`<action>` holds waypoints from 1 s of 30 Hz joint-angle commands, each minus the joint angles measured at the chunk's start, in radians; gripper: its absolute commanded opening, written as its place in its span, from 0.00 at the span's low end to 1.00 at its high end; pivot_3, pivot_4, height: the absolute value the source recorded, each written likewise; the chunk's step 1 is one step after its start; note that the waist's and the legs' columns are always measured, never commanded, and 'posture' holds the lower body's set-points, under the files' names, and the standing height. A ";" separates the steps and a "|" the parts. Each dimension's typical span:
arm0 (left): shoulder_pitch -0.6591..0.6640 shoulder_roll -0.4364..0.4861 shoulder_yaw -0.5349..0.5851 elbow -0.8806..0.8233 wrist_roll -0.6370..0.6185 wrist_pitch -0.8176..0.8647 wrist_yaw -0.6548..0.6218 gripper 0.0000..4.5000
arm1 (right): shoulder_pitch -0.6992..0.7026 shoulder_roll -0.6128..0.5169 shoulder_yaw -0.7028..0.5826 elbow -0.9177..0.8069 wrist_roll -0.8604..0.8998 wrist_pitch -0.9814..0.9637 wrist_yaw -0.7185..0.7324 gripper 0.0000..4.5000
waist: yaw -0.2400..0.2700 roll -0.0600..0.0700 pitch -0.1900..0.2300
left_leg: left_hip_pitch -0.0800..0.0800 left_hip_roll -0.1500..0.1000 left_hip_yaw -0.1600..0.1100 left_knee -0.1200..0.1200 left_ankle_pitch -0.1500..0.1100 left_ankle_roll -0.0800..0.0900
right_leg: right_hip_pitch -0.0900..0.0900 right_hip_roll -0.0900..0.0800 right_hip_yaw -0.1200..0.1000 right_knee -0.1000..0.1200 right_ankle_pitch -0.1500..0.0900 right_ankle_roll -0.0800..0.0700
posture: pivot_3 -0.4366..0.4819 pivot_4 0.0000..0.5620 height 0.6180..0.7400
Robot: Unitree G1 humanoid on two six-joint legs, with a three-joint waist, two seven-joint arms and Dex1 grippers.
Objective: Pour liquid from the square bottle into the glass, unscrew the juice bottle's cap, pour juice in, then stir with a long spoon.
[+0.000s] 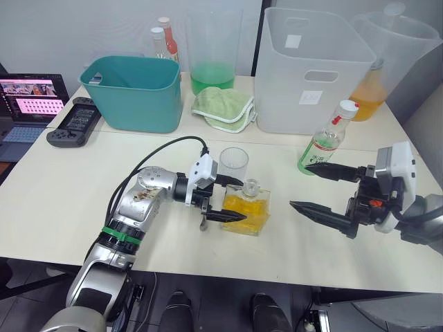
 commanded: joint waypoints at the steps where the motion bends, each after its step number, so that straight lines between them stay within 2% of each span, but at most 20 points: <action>1: -0.013 0.000 0.015 -0.052 -0.026 0.018 -0.002 1.00 | -0.017 0.000 -0.001 -0.005 -0.003 -0.031 0.002 1.00 | 0.000 0.000 0.000 | 0.000 0.000 0.000 0.000 0.000 0.000 | 0.000 0.000 0.000 0.000 0.000 0.000 | 0.48 0.27 0.95; 8: -0.007 -0.012 -0.009 -0.062 -0.016 0.031 0.002 1.00 | -0.030 -0.001 0.022 -0.001 -0.010 -0.044 -0.003 1.00 | 0.000 0.000 0.000 | 0.000 0.000 0.000 0.000 0.000 0.000 | 0.000 0.000 0.000 0.000 0.000 0.000 | 0.48 0.27 0.95; 9: -0.008 -0.016 -0.011 -0.063 -0.016 0.033 0.005 0.87 | -0.031 -0.001 0.023 -0.002 -0.009 -0.044 -0.004 1.00 | 0.000 0.000 0.000 | 0.000 0.000 0.000 0.000 0.000 0.000 | 0.000 0.000 0.000 0.000 0.000 0.000 | 0.48 0.27 0.95; 12: -0.010 -0.028 -0.017 -0.057 -0.009 0.031 0.014 0.66 | -0.038 0.000 0.033 -0.008 -0.006 -0.047 -0.009 1.00 | 0.000 0.000 0.000 | 0.000 0.000 0.000 0.000 0.000 0.000 | 0.000 0.000 0.000 0.000 0.000 0.000 | 0.48 0.27 0.95; 13: -0.010 -0.028 -0.020 -0.057 -0.006 0.029 0.010 0.62 | -0.045 0.003 0.042 -0.011 -0.005 -0.048 -0.014 1.00 | 0.000 0.000 0.000 | 0.000 0.000 0.000 0.000 0.000 0.000 | 0.000 0.000 0.000 0.000 0.000 0.000 | 0.48 0.27 0.95; 15: -0.011 -0.026 -0.023 -0.056 -0.004 0.028 0.004 0.62 | -0.053 0.008 0.051 -0.013 -0.003 -0.050 -0.019 1.00 | 0.000 0.000 0.000 | 0.000 0.000 0.000 0.000 0.000 0.000 | 0.000 0.000 0.000 0.000 0.000 0.000 | 0.48 0.27 0.95; 21: -0.011 -0.030 -0.028 -0.042 0.018 0.007 0.014 0.62 | -0.224 0.088 0.258 -0.014 -0.072 -0.035 -0.105 1.00 | 0.000 0.000 0.000 | 0.000 0.000 0.000 0.001 0.000 0.000 | 0.000 0.000 0.000 0.001 0.000 0.000 | 0.48 0.27 0.95; 29: 0.022 -0.020 -0.029 -0.060 0.021 0.010 0.015 0.62 | -0.306 0.174 0.440 0.016 -0.176 -0.044 -0.108 1.00 | 0.002 0.001 0.000 | 0.000 0.000 0.000 0.001 0.000 0.000 | 0.000 0.000 0.000 0.001 0.000 0.000 | 0.48 0.27 0.95; 30: 0.025 -0.020 -0.030 -0.062 0.022 0.009 0.015 0.62 | -0.310 0.183 0.446 0.019 -0.182 -0.045 -0.107 0.95 | 0.002 0.001 0.000 | 0.000 0.000 0.000 0.001 0.000 0.000 | 0.000 0.000 0.000 0.001 0.000 0.000 | 0.48 0.27 0.95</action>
